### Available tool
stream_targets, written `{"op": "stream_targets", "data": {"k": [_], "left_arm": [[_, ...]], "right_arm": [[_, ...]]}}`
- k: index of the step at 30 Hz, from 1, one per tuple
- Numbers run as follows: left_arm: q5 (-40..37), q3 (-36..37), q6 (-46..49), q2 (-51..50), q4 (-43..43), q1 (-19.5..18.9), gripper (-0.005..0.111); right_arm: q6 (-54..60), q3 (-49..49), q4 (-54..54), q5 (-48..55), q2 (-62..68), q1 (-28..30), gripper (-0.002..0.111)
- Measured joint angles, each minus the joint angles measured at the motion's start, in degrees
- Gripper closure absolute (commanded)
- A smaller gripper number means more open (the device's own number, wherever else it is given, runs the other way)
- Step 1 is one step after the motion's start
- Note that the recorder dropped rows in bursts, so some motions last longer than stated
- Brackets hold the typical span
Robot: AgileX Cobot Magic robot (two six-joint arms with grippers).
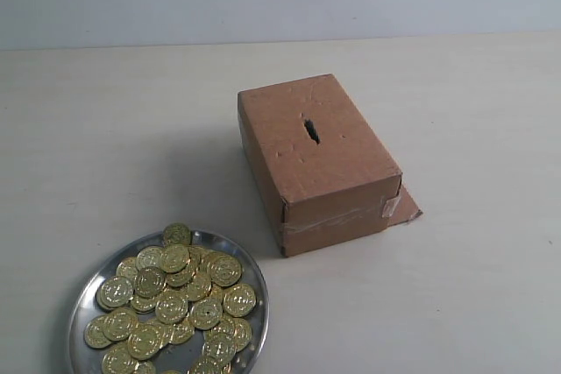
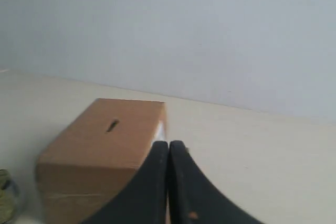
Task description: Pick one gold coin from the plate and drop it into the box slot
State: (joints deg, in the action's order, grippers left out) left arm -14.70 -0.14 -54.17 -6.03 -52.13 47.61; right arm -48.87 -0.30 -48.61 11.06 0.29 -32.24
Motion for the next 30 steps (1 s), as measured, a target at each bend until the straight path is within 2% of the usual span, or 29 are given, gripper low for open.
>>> {"op": "stream_targets", "data": {"k": [7, 12, 16, 30], "left_arm": [[0.00, 0.00, 0.00, 0.00, 0.00, 0.00, 0.107], [0.00, 0.00, 0.00, 0.00, 0.00, 0.00, 0.107], [-0.13, 0.00, 0.00, 0.00, 0.00, 0.00, 0.107], [-0.13, 0.00, 0.00, 0.00, 0.00, 0.00, 0.107]], "right_arm": [[0.30, 0.00, 1.62, 0.36, 0.00, 19.11, 0.108], [0.35, 0.00, 3.02, 0.49, 0.00, 27.68, 0.108], [0.48, 0.00, 3.25, 0.81, 0.00, 29.24, 0.108], [2.92, 0.00, 7.05, 1.77, 0.00, 29.24, 0.108]]}}
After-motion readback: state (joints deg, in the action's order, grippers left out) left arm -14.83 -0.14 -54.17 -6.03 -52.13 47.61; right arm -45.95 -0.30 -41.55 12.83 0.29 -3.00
